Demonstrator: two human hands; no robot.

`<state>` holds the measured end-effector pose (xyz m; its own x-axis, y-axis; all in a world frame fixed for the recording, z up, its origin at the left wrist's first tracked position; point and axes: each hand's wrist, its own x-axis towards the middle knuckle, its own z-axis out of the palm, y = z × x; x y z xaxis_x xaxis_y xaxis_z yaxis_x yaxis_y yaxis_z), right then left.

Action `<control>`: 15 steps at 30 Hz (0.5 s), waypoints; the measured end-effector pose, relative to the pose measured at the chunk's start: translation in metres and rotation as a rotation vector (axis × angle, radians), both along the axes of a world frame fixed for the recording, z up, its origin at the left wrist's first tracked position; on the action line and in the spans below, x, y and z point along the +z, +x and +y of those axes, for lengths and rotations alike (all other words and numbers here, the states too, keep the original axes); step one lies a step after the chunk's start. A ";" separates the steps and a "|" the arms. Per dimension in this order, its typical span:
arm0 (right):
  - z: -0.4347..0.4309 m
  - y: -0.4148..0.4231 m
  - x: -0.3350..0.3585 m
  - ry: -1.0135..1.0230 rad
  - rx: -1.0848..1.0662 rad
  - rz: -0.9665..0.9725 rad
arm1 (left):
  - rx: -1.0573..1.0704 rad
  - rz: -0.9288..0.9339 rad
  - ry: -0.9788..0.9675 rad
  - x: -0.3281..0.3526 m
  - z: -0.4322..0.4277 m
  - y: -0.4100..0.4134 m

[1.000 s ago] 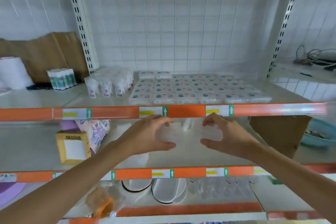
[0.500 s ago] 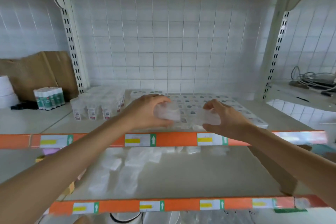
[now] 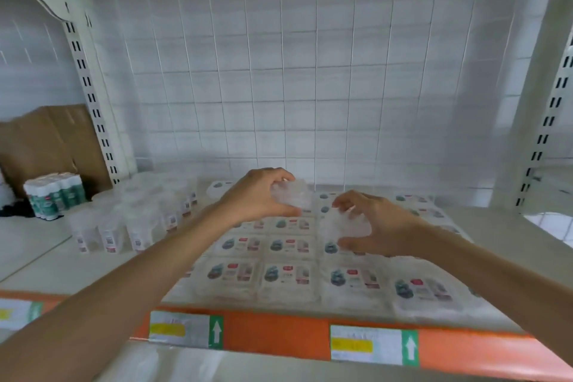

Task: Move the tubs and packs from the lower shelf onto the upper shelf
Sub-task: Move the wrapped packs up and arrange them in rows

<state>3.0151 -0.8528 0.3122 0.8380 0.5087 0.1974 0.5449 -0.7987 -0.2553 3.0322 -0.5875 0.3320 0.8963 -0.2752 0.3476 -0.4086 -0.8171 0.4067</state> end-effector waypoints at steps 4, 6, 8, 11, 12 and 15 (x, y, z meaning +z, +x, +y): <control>0.005 0.018 0.000 -0.051 0.066 0.051 | 0.003 0.044 -0.039 -0.011 -0.001 0.024; 0.007 0.024 0.003 0.074 0.082 0.047 | -0.009 0.050 -0.026 -0.012 0.000 0.032; 0.014 0.033 0.009 0.264 0.027 0.056 | -0.022 0.040 -0.030 -0.010 0.001 0.041; 0.032 0.061 0.019 0.548 -0.086 0.167 | -0.036 0.025 -0.039 -0.004 -0.002 0.053; 0.038 0.070 0.022 0.606 -0.113 0.229 | -0.041 0.017 -0.031 -0.002 -0.004 0.057; 0.056 0.092 0.025 0.663 -0.140 0.400 | -0.047 0.008 -0.070 0.003 -0.009 0.066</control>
<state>3.1074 -0.7973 0.3372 0.9571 0.2745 0.0925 0.2164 -0.4654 -0.8583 3.0985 -0.5969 0.3354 0.8859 -0.2918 0.3606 -0.4421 -0.7665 0.4659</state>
